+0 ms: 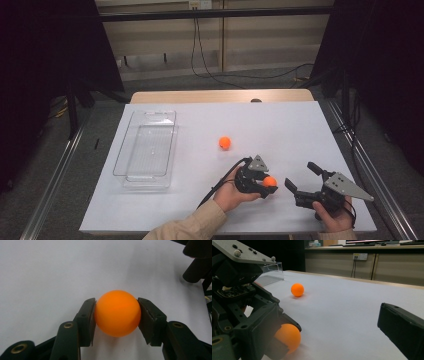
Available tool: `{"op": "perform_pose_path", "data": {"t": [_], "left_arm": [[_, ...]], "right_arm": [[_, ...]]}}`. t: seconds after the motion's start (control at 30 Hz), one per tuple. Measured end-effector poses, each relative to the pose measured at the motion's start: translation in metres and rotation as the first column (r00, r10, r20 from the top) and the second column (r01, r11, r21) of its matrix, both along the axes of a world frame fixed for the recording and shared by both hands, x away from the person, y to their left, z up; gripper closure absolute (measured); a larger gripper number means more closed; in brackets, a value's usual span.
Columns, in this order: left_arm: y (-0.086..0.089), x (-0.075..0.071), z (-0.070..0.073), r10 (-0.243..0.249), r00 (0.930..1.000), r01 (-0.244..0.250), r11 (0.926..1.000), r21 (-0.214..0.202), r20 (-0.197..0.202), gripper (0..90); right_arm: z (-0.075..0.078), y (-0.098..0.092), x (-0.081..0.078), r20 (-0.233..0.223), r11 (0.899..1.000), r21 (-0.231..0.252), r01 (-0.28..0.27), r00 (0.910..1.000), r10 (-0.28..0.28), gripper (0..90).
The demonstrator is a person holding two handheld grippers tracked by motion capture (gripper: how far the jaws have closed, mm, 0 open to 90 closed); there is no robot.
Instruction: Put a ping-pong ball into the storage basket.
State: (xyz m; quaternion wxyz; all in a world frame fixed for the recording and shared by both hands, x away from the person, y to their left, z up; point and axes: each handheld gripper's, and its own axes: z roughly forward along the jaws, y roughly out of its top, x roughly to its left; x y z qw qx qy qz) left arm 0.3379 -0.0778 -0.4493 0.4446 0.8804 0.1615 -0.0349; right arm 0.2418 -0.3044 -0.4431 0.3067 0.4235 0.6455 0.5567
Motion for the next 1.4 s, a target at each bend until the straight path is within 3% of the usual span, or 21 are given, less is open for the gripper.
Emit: {"op": "perform_pose_path", "data": {"t": [0.5, 1.4], "left_arm": [[0.015, 0.0, 0.011, 0.011, 0.9999, -0.011, 0.9999, -0.002, -0.012, 50.8], [0.031, 0.004, 0.018, 0.038, 0.9987, -0.038, 0.9991, -0.016, -0.035, 50.8]], "right_arm": [[0.0, 0.001, 0.0, -0.001, 1.0, -0.005, -0.006, 1.0, 0.006, 3.6], [0.0, 0.001, -0.001, -0.002, 1.0, -0.006, -0.009, 1.0, 0.009, 3.7]]}}
